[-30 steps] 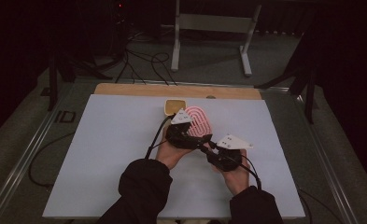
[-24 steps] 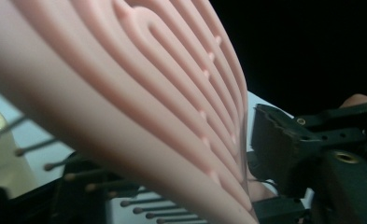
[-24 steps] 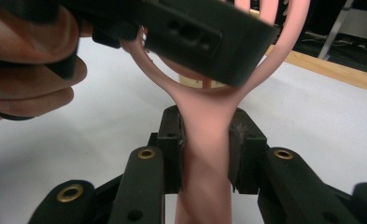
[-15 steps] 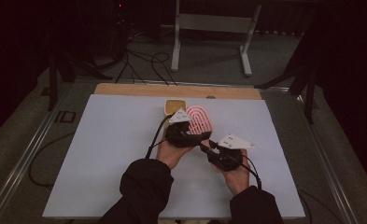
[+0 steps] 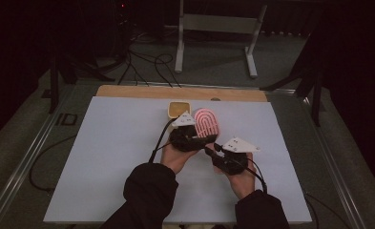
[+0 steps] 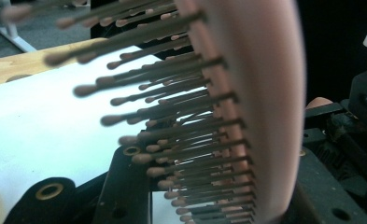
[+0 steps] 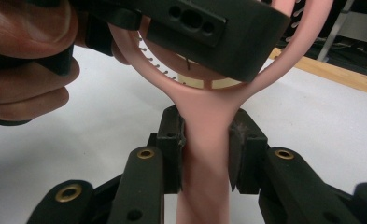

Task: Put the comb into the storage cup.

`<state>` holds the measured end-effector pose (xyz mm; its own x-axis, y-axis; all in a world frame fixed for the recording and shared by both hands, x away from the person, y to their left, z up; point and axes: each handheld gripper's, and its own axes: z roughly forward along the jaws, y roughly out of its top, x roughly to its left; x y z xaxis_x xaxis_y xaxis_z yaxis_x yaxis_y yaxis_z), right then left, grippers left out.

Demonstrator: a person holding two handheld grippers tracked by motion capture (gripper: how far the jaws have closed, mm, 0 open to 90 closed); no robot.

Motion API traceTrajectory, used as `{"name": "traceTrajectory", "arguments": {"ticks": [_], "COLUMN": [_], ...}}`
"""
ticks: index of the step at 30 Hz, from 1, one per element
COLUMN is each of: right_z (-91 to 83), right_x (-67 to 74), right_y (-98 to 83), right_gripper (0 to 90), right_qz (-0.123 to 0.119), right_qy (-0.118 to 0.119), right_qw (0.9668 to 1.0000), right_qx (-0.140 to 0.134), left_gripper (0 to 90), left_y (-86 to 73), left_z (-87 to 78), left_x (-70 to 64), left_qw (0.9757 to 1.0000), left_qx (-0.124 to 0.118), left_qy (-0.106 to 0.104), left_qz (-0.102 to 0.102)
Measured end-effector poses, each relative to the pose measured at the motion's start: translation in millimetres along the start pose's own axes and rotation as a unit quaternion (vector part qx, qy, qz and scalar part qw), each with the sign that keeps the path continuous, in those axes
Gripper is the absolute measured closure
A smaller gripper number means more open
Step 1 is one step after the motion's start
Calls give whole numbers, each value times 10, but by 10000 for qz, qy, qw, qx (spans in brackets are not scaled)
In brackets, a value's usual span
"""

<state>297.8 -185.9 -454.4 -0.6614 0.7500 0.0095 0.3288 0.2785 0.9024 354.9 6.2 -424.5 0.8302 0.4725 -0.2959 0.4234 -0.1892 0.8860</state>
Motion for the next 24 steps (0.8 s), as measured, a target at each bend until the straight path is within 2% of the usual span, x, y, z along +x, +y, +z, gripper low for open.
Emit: {"name": "traceTrajectory", "arguments": {"ticks": [4, 5, 9, 11, 13, 14, 15, 20, 24], "right_z": [-5, -7, -11, -14, -10, 1, 11, 41, 38], "right_x": [-6, -8, -30, -38, -32, -22, -20, 13, 1], "right_y": [6, 6, 22, 26, 30, 34, 36, 34, 31], "right_gripper": [676, 636, 363, 335, 253, 170, 126, 82, 81], "right_qz": [48, 55, 131, 155, 149, 135, 118, 12, 73], "right_qy": [-11, -7, -87, -86, -62, -72, -69, -70, -36], "right_qw": [10000, 10000, 9998, 9998, 9998, 9999, 9999, 10000, 9999], "right_qx": [-37, -42, -156, -129, -106, -80, -67, 58, 95], "left_gripper": [638, 640, 642, 643, 643, 643, 643, 643, 644], "left_y": [1, 3, 11, 14, 17, 17, 18, 19, 17], "left_z": [0, -2, -18, -26, -31, -32, -33, -42, -50], "left_x": [12, 10, 18, 22, 23, 23, 22, 23, 26], "left_qw": [10000, 10000, 9999, 9999, 9999, 9999, 9999, 9998, 9997], "left_qx": [-47, -45, -55, -64, -72, -76, -83, -85, -85], "left_qy": [-22, 0, 76, 102, 125, 129, 140, 184, 211], "left_qz": [-79, -66, -49, -51, -50, -51, -50, -15, -12]}}
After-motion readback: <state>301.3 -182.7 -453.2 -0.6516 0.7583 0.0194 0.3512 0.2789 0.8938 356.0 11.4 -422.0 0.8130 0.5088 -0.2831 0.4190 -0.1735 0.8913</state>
